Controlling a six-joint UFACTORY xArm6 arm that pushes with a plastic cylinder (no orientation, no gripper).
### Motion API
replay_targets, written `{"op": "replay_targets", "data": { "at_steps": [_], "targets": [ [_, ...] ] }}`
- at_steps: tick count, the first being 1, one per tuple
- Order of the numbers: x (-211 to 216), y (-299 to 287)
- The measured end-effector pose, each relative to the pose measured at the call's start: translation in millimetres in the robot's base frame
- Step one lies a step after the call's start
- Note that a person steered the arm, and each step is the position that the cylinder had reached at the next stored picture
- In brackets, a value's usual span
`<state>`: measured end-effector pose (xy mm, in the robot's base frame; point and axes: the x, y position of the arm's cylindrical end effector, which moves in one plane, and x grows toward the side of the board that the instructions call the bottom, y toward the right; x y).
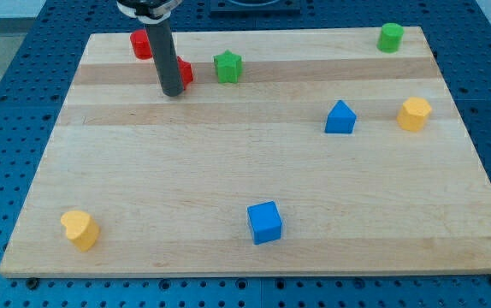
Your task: Place the red star above the green star
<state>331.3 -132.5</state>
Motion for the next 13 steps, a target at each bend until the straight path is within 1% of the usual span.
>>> {"op": "replay_targets", "data": {
  "at_steps": [1, 2, 3, 4, 10, 11, 13],
  "targets": [
    [-10, -2],
    [-9, -20],
    [-10, -50],
    [-23, -53],
    [-69, 75],
    [-75, 87],
    [-75, 79]
  ]
}}
